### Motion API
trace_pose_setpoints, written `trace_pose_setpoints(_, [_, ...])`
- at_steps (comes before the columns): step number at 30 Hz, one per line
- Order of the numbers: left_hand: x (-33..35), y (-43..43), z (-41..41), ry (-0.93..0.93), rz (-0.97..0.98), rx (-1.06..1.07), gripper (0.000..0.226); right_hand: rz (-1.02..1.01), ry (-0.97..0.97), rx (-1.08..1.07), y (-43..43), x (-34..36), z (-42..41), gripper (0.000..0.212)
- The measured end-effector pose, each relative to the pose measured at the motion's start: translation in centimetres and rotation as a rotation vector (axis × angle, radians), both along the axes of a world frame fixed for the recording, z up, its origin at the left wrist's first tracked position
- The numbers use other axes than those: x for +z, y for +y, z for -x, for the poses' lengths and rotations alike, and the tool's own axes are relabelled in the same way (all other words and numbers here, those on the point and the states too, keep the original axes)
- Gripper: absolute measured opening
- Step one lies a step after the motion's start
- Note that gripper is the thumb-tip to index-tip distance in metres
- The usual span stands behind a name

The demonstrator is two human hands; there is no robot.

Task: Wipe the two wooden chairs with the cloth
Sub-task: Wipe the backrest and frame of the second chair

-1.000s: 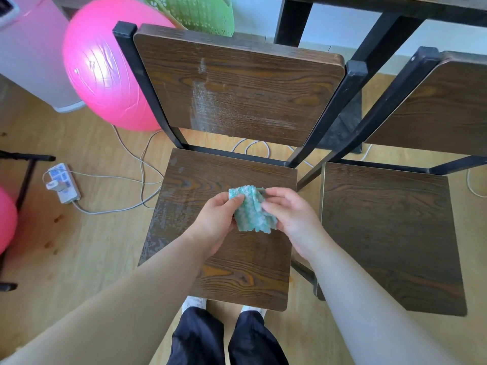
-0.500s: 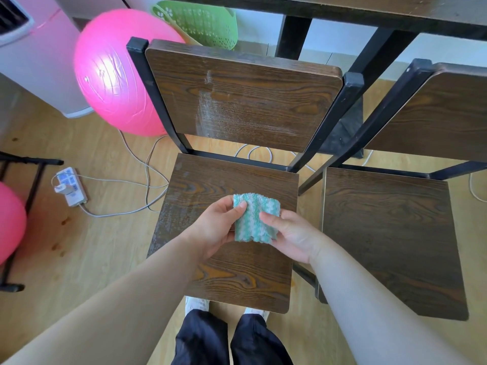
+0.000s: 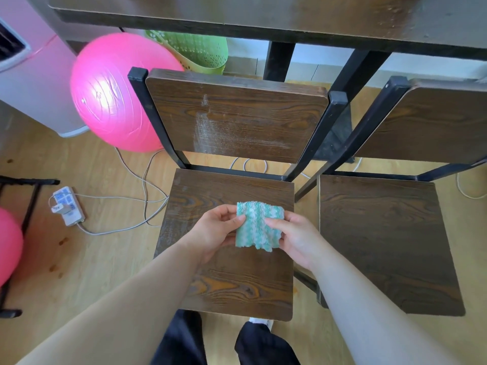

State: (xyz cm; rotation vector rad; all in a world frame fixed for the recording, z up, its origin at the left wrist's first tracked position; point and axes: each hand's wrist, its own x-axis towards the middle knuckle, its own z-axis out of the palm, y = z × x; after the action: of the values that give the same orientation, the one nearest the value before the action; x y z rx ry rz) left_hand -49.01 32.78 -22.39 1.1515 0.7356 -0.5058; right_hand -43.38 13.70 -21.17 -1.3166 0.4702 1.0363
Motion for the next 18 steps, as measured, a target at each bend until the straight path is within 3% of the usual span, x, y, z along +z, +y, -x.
trace_pose_setpoints(6, [-0.3, 2.2, -0.6, -0.013, 0.003, -0.085, 0.018, 0.018, 0.002, -0.116, 1.3, 0.7, 0.8, 0.030])
trace_pose_setpoints(11, [-0.1, 6.3, -0.7, 0.005, -0.123, -0.211, 0.022, 0.038, 0.007, -0.436, 3.1, 1.9, 1.1, 0.031])
trace_pose_setpoints(15, [0.0, 10.6, -1.2, -0.007, -0.496, -0.429, 0.023, 0.192, -0.151, -0.690, 4.3, 5.1, -0.3, 0.022])
trace_pose_setpoints(18, [-0.5, 13.7, -1.7, -0.078, -0.892, -0.935, 0.039, 0.358, -0.372, -0.839, 4.7, 9.1, -2.0, 0.012])
